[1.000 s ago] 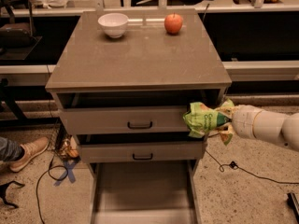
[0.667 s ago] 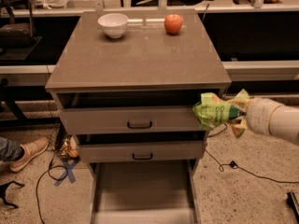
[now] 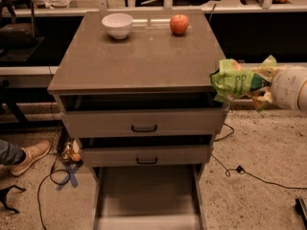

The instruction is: Pick green rice chip bag from bottom drawer and place on counter

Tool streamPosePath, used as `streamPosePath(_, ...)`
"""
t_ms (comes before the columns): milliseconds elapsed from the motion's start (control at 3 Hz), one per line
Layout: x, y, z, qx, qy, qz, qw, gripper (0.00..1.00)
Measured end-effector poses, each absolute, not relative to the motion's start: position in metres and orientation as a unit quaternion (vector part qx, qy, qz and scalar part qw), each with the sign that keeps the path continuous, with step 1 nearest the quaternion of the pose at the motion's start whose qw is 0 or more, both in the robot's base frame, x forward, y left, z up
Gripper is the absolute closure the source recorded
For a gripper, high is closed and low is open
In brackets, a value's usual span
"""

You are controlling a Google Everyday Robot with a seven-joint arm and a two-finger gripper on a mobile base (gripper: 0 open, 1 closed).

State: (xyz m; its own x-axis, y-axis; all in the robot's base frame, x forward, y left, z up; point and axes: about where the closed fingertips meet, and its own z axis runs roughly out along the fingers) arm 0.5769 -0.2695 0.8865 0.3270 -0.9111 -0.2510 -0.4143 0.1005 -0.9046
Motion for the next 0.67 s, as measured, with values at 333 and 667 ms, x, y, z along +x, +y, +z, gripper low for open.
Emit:
streamPosePath(333, 0.615, -0.262, 0.919, -0.607, 0.525, -0.244, 0.544, 1.00)
streamPosePath(667, 0.668, -0.234, 0.940, -0.602, 0.520, -0.229, 0.561, 1.00)
